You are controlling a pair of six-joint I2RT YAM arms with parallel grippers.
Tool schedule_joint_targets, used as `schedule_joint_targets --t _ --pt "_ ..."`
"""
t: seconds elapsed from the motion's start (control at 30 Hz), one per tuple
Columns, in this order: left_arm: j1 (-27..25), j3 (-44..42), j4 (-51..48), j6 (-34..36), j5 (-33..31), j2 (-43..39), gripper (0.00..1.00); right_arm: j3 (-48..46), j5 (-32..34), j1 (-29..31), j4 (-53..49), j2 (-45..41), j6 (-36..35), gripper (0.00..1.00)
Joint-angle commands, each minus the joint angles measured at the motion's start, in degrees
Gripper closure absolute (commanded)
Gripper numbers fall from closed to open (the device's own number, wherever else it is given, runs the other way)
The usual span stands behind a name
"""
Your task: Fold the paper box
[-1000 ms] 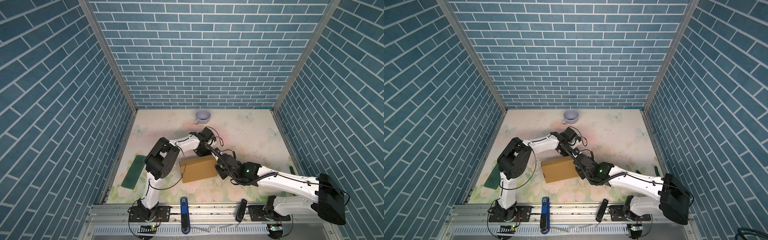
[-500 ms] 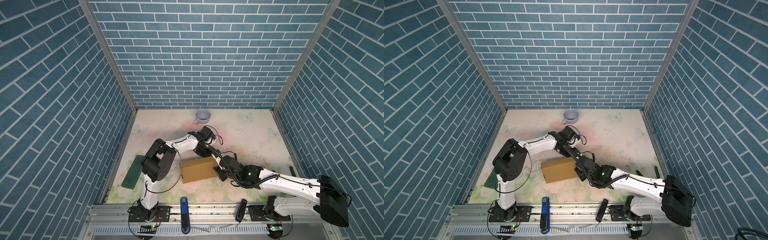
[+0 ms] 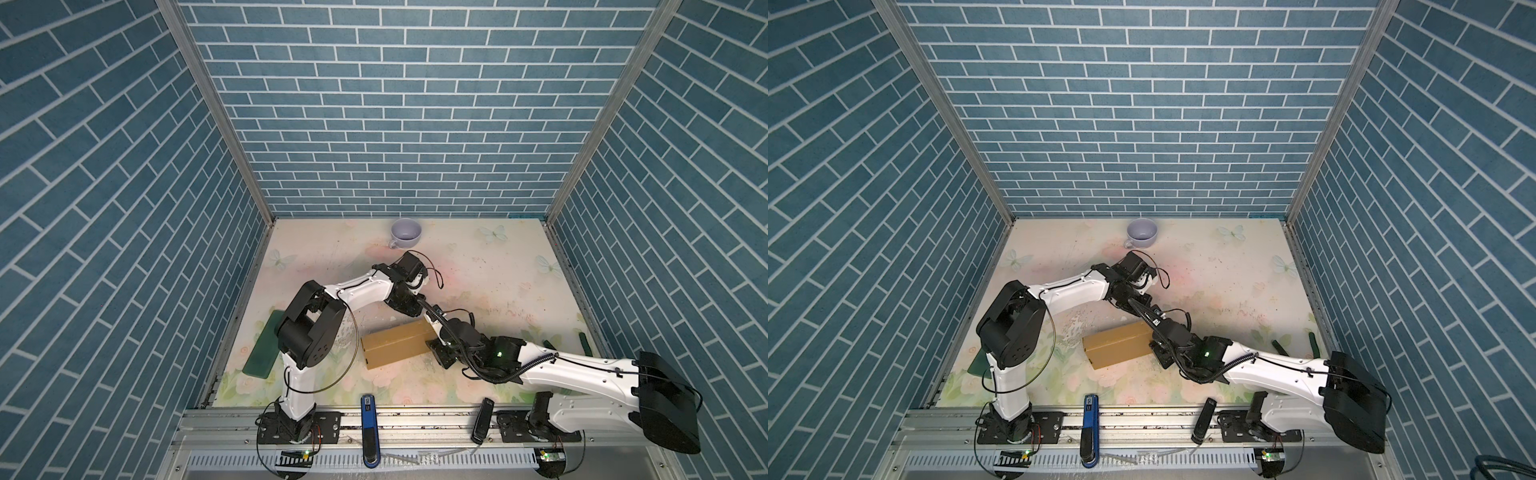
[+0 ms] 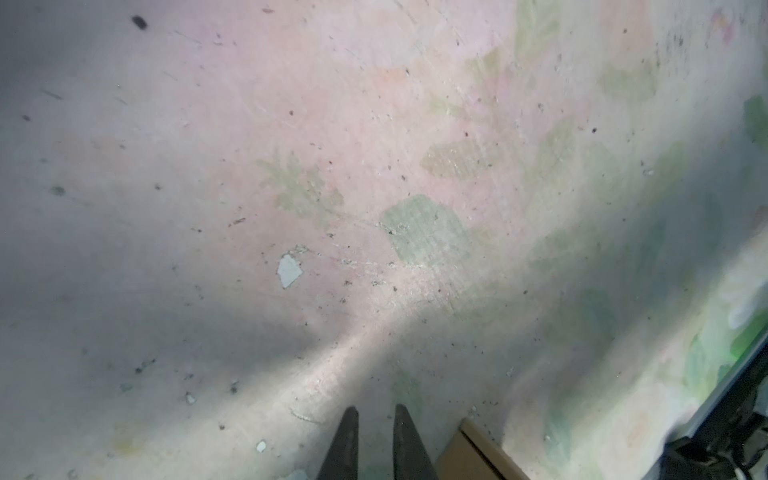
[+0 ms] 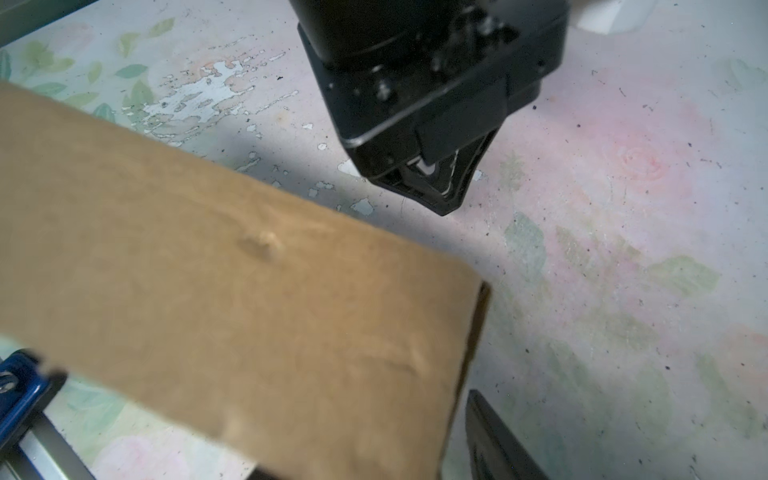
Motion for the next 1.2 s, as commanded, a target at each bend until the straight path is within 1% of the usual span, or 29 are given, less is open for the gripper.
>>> schedule_joint_targets --t 0.0,0.1,0.23,0.37,0.47,0.57,0.63,0.73,0.83,0.9,0.97,1.17 --pt "0.3 0.5 -0.9 -1.1 -2.6 -2.7 0.74 -1.5 0.5 0.5 1.2 -1.3 2.7 0.44" --pt "1.3 0.3 -0.9 -1.8 -3.0 -4.0 0.68 -1.8 0.4 0.6 1.3 -1.6 2.8 0.43" --pt "2.7 0.6 -2.2 -1.6 -4.0 -5.8 0.63 -2.1 0.4 0.8 1.4 -1.8 2.9 0.43" --pt "5.9 -1.1 -3.5 -2.9 -4.7 -10.9 0.58 -2.5 0.6 0.8 1.3 -2.8 3.1 0.42" --pt "9.5 -3.8 -5.4 -5.2 -5.3 -18.4 0.53 -2.3 0.5 0.9 0.8 -3.6 2.9 0.4" --pt "13.4 -7.4 -7.8 -8.8 -5.4 -28.7 0.47 -1.8 -0.1 0.9 -0.1 -4.0 2.8 0.4" --pt "14.6 -9.0 -11.3 -10.6 -6.7 -35.7 0.42 -1.7 -0.3 0.9 -0.7 -4.1 2.9 0.39" --pt "14.7 -10.4 -18.3 -12.6 -9.4 -43.8 0.38 -1.5 -0.6 0.9 -1.2 -4.1 2.7 0.39" --pt "14.7 -14.0 -22.6 -15.3 -10.5 -50.9 0.34 -1.5 -1.0 0.9 -1.2 -4.2 2.5 0.39" --pt "14.7 -17.0 -23.8 -17.3 -10.7 -55.0 0.32 -1.5 -1.2 0.9 -1.1 -4.2 2.4 0.38" --pt "14.7 -19.8 -23.9 -19.3 -10.2 -58.6 0.3 -1.4 -1.3 0.8 -1.2 -3.9 2.4 0.39" --pt "14.7 -30.4 -19.8 -24.8 -5.5 -67.6 0.27 -1.0 -1.3 0.9 -3.2 -4.6 3.1 0.39"
